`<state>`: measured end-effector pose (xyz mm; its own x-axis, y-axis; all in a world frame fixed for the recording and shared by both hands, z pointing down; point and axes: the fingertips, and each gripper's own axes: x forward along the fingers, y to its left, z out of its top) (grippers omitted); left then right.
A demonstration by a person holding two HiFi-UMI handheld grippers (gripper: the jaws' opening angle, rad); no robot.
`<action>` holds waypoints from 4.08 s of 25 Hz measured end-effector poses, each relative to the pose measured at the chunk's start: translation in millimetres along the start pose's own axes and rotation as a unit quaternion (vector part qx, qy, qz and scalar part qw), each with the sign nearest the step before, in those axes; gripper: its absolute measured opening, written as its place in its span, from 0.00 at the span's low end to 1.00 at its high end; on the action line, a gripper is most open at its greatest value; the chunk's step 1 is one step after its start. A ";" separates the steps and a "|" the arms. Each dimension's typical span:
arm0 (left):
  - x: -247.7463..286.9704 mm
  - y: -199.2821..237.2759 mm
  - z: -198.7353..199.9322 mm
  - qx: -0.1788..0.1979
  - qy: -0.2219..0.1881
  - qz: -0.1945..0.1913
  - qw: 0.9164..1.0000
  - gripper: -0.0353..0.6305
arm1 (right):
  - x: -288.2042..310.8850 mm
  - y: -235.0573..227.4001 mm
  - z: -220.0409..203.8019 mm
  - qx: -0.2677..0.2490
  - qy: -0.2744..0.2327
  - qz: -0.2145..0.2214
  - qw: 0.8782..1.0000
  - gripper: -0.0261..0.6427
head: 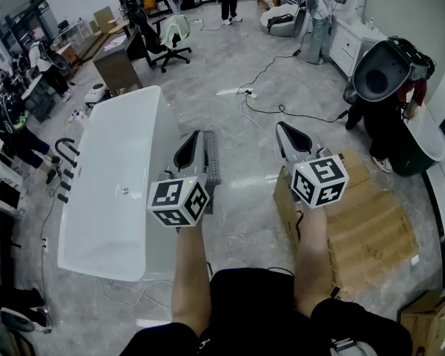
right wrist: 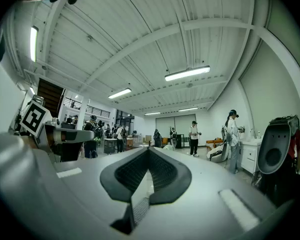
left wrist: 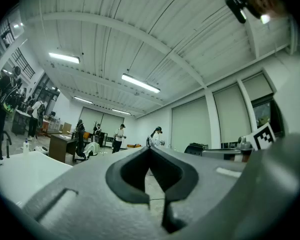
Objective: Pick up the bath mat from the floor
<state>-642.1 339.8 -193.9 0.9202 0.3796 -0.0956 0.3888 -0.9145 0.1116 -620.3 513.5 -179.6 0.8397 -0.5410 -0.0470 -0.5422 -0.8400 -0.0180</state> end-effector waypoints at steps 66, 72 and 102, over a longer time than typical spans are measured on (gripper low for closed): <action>347.3 237.0 -17.6 0.008 0.062 0.035 0.997 0.05 | 355.9 -164.4 -24.0 0.052 0.010 -0.014 0.998 0.04; 367.5 261.3 -32.5 -0.029 0.041 0.041 0.998 0.05 | 385.0 -160.7 -37.3 0.022 0.032 0.015 0.999 0.04; 494.3 385.8 -39.0 -0.068 0.028 0.129 0.989 0.05 | 586.3 -225.5 -27.5 0.021 0.049 0.124 0.991 0.04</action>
<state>-35.5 180.1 -159.5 0.9891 0.1468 0.0078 0.1399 -0.9563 0.2566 -4.8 384.6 -175.6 0.6781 -0.7338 0.0416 -0.7314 -0.6792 -0.0606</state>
